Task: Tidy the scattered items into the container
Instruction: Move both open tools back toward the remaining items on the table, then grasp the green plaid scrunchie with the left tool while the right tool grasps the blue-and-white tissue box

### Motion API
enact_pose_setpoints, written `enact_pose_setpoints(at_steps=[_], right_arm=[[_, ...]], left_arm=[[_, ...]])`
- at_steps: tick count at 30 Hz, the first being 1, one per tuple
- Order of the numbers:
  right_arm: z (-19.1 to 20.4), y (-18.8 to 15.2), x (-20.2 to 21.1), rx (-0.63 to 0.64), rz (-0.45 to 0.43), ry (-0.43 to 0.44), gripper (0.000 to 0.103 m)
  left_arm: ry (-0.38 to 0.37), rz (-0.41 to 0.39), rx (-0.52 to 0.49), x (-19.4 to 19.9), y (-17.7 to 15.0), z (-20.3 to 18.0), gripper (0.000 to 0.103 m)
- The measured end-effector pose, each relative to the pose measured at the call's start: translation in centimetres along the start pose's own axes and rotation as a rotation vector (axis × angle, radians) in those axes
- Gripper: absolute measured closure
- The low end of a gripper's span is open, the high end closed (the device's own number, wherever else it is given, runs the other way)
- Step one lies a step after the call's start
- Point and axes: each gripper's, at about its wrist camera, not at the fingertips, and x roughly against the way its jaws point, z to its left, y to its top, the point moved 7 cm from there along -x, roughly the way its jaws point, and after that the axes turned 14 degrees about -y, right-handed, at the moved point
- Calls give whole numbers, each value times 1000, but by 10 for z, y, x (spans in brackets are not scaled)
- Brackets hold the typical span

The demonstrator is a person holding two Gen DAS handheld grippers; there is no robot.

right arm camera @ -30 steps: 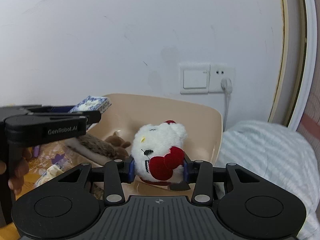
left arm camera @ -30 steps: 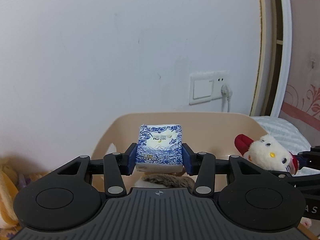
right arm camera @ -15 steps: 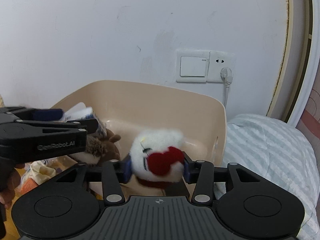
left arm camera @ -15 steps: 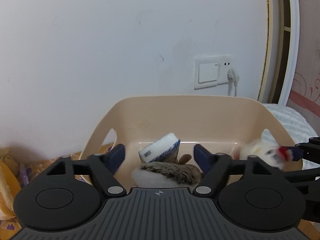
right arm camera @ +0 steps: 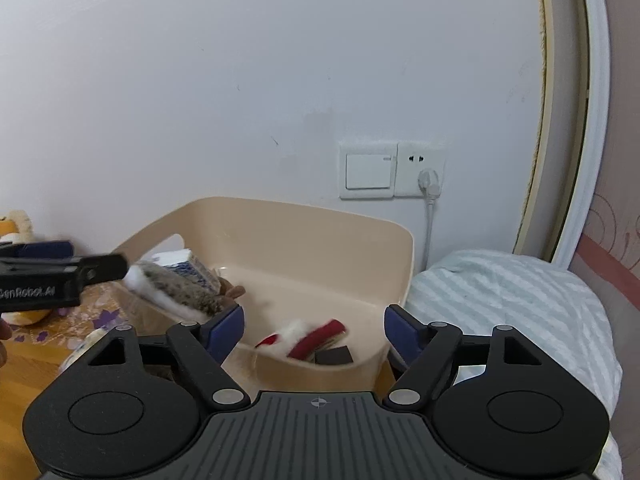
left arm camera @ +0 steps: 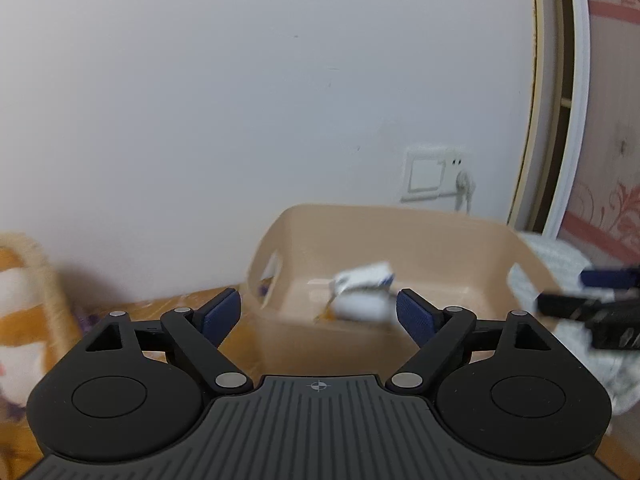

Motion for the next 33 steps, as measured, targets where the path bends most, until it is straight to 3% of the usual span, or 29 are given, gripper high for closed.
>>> enact_pose_setpoints(at_steps=[7,17,24,33], right_arm=[[-4,-20,44,-10,-42,59,0],[6,-73,95,143,-69,70,0],[0,-107,97,158,-3,72,0],[0,-138,90,195,69,75,0]], left_arm=[[46,-7,-74,53,-36,12,16],[14,48,-52,111,-90,4,16],[0,120,-65,125,-132,-20,16],[-33,166,-3,121,-171,-45,16]])
